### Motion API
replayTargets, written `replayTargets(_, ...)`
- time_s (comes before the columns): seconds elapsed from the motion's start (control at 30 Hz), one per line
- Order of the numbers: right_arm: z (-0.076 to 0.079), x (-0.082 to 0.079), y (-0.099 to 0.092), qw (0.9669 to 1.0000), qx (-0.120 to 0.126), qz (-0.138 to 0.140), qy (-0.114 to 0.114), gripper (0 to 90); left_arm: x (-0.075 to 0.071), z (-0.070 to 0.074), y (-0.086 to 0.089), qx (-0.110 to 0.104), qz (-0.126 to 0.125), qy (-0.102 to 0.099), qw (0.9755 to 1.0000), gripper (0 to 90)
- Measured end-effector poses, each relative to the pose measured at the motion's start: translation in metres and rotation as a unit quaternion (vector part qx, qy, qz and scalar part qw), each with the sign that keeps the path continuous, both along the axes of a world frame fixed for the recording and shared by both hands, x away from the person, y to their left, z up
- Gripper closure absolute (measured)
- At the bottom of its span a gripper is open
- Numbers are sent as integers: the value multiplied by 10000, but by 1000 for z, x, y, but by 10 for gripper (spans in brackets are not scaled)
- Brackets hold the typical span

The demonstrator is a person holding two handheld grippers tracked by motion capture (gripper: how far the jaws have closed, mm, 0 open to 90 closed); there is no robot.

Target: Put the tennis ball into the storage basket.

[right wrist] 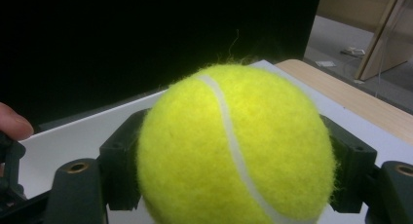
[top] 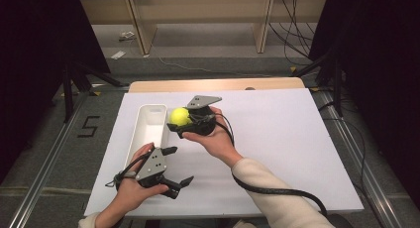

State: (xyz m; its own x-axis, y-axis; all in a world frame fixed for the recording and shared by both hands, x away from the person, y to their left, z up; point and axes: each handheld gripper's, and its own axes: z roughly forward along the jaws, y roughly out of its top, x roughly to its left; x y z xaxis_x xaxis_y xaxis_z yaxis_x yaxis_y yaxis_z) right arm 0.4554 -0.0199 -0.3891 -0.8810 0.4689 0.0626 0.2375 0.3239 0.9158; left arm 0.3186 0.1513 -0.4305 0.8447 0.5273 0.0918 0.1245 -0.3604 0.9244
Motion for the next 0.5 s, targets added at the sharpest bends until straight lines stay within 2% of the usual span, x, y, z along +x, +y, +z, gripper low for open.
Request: replayTargets(0.5,3,1,5,10000,-2,26,-6,262,0,0,0,-5,-4,1,10000,4)
